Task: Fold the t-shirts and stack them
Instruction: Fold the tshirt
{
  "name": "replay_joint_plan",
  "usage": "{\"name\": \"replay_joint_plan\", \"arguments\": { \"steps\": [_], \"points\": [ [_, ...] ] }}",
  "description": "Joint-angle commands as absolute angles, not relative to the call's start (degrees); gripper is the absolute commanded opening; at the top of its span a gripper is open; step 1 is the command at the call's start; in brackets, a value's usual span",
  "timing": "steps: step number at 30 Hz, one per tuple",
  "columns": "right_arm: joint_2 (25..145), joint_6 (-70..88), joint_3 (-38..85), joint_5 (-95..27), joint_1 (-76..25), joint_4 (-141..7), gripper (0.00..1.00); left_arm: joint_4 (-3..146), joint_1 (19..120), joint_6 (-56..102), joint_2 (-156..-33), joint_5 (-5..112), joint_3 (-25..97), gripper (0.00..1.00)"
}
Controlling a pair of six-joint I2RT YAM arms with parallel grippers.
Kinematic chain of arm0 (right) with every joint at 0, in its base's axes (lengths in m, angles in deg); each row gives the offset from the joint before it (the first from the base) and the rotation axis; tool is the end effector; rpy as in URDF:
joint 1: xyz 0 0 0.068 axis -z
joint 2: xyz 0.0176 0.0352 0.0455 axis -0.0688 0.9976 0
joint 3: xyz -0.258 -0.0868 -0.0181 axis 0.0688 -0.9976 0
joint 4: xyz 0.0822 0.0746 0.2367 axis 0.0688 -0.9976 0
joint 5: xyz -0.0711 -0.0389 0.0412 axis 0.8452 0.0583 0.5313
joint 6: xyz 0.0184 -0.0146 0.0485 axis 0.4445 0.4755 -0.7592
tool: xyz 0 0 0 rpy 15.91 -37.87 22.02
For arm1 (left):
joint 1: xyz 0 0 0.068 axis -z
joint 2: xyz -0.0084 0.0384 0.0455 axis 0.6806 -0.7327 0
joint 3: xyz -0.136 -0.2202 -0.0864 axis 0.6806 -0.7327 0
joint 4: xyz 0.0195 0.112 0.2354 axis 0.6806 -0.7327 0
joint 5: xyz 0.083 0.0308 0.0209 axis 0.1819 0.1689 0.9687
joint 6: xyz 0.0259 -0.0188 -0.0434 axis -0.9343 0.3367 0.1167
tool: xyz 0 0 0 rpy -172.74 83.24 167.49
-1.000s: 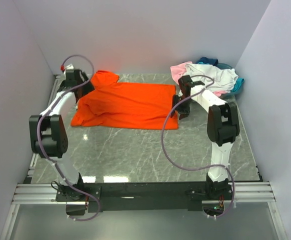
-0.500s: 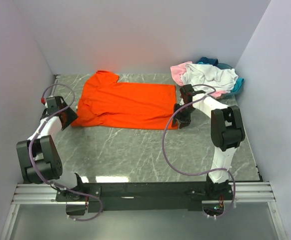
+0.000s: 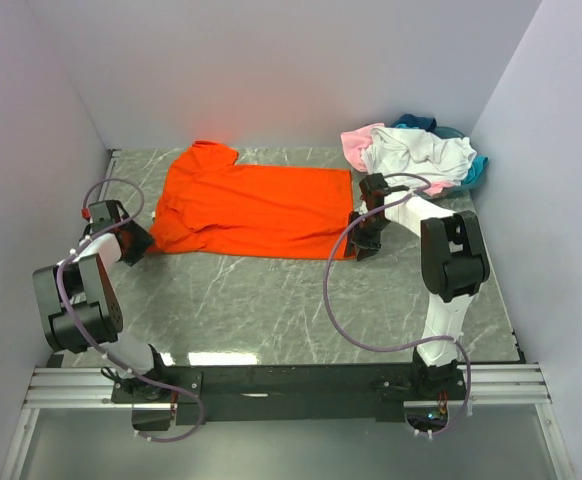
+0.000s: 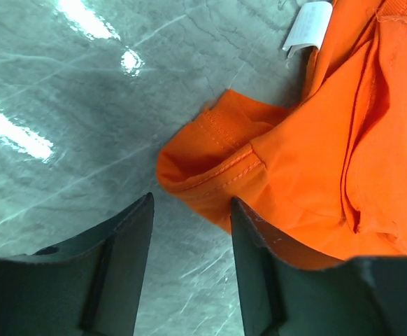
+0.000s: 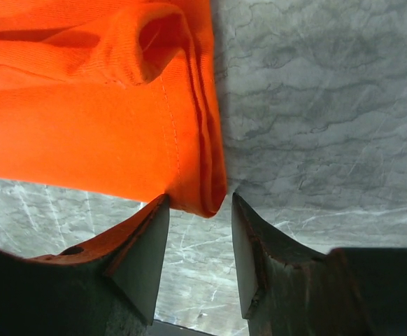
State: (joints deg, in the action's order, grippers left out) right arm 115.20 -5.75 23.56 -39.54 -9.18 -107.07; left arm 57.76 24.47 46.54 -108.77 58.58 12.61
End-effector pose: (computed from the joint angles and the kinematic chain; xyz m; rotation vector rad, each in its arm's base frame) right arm 0.3634 0.0929 0.1599 0.1788 2.9520 0.4301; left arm 0.2939 0.0956 0.1751 -1.0945 2.2475 -0.1919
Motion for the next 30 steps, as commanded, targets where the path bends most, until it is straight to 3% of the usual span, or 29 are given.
{"name": "replay_joint_plan", "arguments": {
  "steps": [1,7,14,18,21,23,30],
  "points": [
    [115.6,-6.4,23.2,-40.0,-8.8,-105.3,0.47,60.9,24.2,47.7,-109.5,56.7,12.4,0.52],
    [116.4,-6.3,23.8,-40.1,-8.9,-105.3,0.45,62.4,24.0,48.4,-111.1,57.6,12.3,0.46],
    [117.2,-6.1,24.4,-40.4,-8.8,-105.5,0.35,65.5,24.0,49.7,-114.9,57.5,13.0,0.30],
    [117.4,-5.8,24.7,-40.4,-8.8,-106.2,0.16,66.5,24.0,49.3,-117.1,58.4,14.3,0.15],
    [117.3,-5.6,24.8,-40.3,-8.9,-106.5,0.09,66.8,23.9,48.5,-117.7,60.8,14.9,0.02],
    [117.3,-5.7,24.9,-40.1,-8.9,-106.9,0.00,66.3,23.9,48.1,-117.8,61.8,15.1,0.00],
    [115.3,-5.2,22.9,-39.2,-8.9,-108.4,0.00,61.0,24.1,44.6,-113.9,69.2,17.3,0.00]
  ]
}}
